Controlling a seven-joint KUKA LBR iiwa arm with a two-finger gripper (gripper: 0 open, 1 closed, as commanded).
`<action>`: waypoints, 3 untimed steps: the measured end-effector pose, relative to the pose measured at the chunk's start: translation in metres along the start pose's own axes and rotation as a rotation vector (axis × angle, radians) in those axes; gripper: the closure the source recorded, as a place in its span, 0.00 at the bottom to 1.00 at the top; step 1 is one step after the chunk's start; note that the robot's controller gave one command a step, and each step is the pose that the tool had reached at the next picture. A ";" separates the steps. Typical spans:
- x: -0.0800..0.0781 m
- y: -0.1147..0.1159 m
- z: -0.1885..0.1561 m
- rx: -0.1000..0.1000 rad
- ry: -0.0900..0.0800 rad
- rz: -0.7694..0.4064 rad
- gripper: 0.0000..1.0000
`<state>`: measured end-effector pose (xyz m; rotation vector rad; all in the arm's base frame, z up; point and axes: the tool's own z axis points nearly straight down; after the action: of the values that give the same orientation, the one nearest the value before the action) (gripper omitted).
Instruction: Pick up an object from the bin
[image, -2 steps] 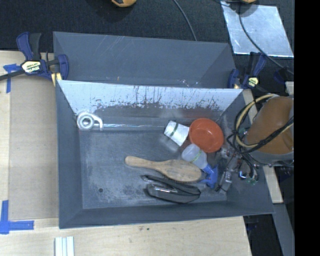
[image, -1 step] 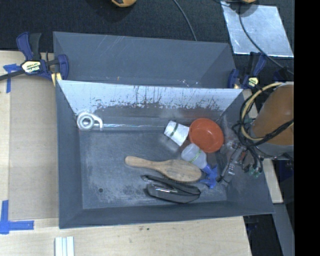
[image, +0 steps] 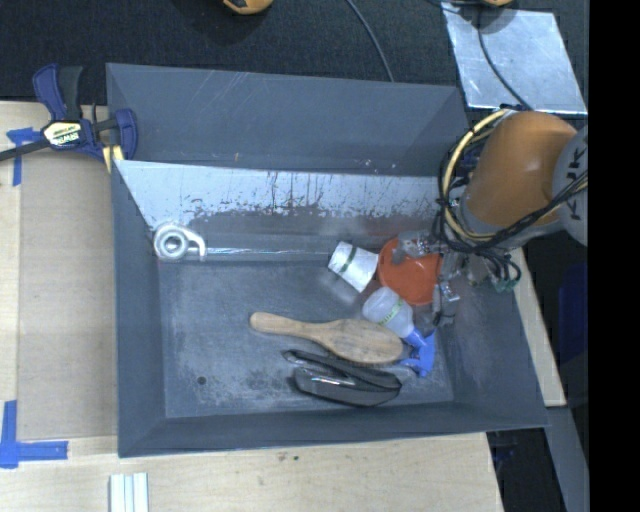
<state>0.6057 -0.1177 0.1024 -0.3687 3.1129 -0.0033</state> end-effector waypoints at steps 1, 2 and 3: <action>0.064 -0.003 0.017 0.002 -0.004 0.459 0.00; 0.016 -0.026 0.028 0.001 -0.005 0.002 1.00; 0.005 -0.032 0.031 0.001 -0.005 -0.063 1.00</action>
Offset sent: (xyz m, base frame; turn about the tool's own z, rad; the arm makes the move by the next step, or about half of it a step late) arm 0.0017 -0.0319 -0.0324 -0.0637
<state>0.6082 -0.1501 0.0709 -0.4652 3.0952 -0.0045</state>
